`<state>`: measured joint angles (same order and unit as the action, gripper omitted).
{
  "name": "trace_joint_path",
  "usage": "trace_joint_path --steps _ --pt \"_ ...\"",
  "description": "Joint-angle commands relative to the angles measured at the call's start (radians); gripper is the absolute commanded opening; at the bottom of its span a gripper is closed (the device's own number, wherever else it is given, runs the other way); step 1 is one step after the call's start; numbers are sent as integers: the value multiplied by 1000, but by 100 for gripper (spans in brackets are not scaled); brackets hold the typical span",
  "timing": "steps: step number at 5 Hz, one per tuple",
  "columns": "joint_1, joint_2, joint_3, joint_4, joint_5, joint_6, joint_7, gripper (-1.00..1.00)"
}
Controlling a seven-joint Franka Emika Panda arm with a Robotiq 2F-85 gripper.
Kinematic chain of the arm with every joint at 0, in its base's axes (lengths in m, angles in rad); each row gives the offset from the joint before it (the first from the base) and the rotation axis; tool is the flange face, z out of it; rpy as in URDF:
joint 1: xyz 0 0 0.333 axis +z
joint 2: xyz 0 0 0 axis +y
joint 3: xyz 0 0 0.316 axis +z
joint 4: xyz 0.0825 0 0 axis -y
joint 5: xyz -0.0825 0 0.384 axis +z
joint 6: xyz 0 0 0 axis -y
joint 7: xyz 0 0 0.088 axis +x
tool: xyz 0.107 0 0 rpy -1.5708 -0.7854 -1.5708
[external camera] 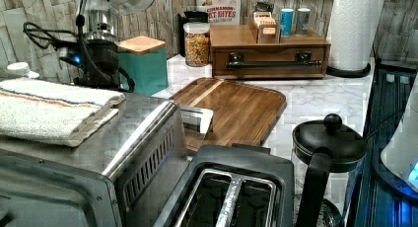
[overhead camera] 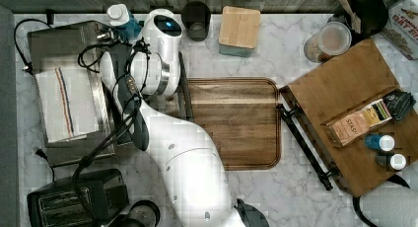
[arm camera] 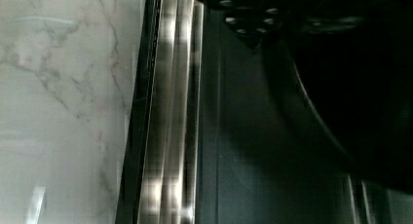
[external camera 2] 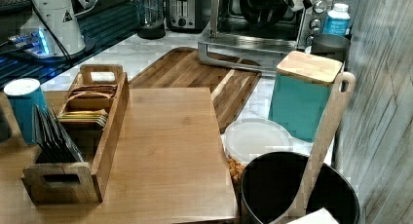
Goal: Put the bowl in the oven.
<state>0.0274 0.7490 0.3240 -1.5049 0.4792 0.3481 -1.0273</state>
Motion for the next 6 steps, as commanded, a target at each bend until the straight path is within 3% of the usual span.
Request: trace_joint_path --steps 1,3,6 --pt "-68 -239 -5 -122 58 127 7 100" --pt "-191 -422 -42 -330 155 223 -25 100" --pt "-222 -419 -7 -332 143 229 -18 100"
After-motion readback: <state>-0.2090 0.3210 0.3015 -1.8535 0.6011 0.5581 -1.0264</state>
